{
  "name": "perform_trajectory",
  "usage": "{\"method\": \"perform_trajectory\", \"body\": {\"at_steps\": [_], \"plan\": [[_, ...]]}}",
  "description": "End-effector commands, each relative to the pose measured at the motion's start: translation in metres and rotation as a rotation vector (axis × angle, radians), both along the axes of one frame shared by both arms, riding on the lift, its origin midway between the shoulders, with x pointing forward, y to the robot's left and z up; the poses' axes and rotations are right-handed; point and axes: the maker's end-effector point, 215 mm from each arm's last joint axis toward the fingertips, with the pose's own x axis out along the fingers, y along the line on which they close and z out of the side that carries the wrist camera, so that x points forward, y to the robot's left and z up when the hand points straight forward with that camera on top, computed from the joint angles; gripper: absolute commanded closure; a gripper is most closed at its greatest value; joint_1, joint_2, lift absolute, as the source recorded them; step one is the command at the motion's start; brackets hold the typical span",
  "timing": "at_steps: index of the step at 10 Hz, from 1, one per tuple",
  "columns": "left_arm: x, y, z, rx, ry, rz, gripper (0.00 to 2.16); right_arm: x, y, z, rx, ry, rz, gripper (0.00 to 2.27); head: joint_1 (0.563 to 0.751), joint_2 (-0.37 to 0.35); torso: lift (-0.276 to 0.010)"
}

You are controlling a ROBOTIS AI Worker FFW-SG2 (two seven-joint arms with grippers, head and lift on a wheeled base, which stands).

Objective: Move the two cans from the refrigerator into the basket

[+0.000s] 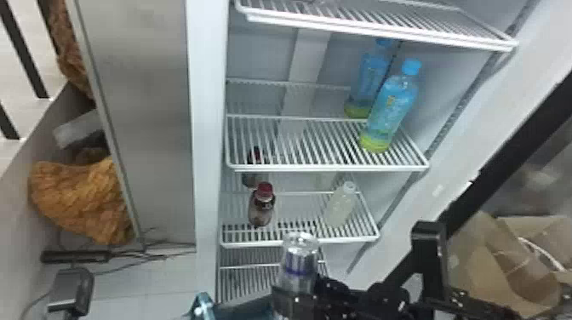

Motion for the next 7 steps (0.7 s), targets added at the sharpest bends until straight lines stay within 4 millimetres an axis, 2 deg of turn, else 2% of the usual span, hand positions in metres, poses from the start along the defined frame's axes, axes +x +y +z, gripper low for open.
{"method": "perform_trajectory", "body": {"at_steps": [1, 4, 5, 7], "plan": [[-0.001, -0.001, 0.000, 0.001, 0.002, -0.007, 1.20, -0.013, -0.001, -0.013, -0.008, 0.073, 0.024, 1.23, 0.695, -0.239, -0.035], [0.000, -0.002, 0.001, 0.005, -0.005, -0.012, 1.20, -0.028, 0.001, -0.036, -0.002, 0.198, 0.080, 1.23, 0.695, -0.245, -0.035], [-0.001, -0.001, 0.000, 0.006, -0.002, -0.012, 1.20, -0.031, 0.011, -0.041, 0.028, 0.227, 0.119, 1.14, 0.695, -0.246, -0.035], [-0.001, -0.001, -0.001, 0.008, -0.002, -0.012, 1.20, -0.034, 0.020, -0.047, 0.054, 0.264, 0.159, 0.56, 0.695, -0.230, -0.035]]}}
